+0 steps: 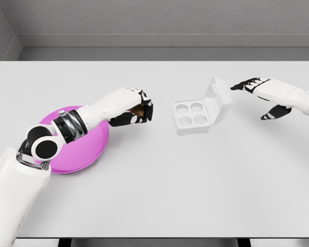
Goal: Pack egg into the box and close the box lid
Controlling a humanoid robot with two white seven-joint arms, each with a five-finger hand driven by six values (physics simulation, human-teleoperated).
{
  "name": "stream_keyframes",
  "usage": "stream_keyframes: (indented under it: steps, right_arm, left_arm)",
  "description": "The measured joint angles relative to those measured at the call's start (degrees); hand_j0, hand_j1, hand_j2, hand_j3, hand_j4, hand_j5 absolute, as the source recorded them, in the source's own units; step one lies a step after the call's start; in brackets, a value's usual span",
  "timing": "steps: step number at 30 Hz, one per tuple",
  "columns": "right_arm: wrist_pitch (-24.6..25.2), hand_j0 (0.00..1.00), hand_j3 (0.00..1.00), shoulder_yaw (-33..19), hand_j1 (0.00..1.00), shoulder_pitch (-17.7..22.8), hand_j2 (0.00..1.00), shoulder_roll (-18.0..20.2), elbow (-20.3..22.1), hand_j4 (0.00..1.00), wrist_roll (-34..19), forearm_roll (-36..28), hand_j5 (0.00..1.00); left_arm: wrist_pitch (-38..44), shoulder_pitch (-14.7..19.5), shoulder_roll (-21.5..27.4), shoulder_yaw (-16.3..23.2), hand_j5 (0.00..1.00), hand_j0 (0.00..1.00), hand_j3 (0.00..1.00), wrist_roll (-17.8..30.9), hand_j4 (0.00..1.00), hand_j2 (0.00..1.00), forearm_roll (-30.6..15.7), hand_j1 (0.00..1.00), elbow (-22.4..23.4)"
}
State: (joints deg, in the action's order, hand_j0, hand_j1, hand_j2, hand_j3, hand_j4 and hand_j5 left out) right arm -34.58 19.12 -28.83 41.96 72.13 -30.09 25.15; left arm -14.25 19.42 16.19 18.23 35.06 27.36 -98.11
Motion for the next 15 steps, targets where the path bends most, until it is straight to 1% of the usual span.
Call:
stream_keyframes:
  steps: [6, 10, 13, 15]
  right_arm:
    - [-0.01, 1.0, 1.0, 0.0, 1.0, 0.0, 1.0, -0.01, -0.05, 1.0, 0.0, 0.0, 1.0]
    - [-0.01, 1.0, 1.0, 0.0, 1.0, 0.09, 1.0, 0.02, -0.07, 1.0, 0.0, 0.0, 1.0]
    - [-0.01, 1.0, 1.0, -0.01, 1.0, 0.09, 1.0, 0.05, -0.09, 1.0, 0.0, 0.0, 1.0]
    - [-0.01, 1.0, 1.0, -0.01, 1.0, 0.09, 1.0, 0.09, -0.12, 1.0, 0.0, 0.0, 1.0]
  left_arm:
    - [0.02, 0.44, -2.1, 0.98, 0.26, 0.26, 0.26, 0.0, 0.26, 0.26, 1.88, 0.26, 0.3]
    - [0.03, 1.67, -3.62, 1.37, 0.26, 0.26, 0.26, 0.0, 0.26, 0.26, 2.78, 0.26, 1.11]
    - [0.03, 1.93, -4.59, 1.74, 0.26, 0.26, 0.26, 0.0, 0.26, 0.26, 3.02, 0.26, 1.81]
    - [0.03, 2.81, -4.93, 2.26, 0.26, 0.26, 0.26, 0.0, 0.26, 0.26, 3.08, 0.26, 2.13]
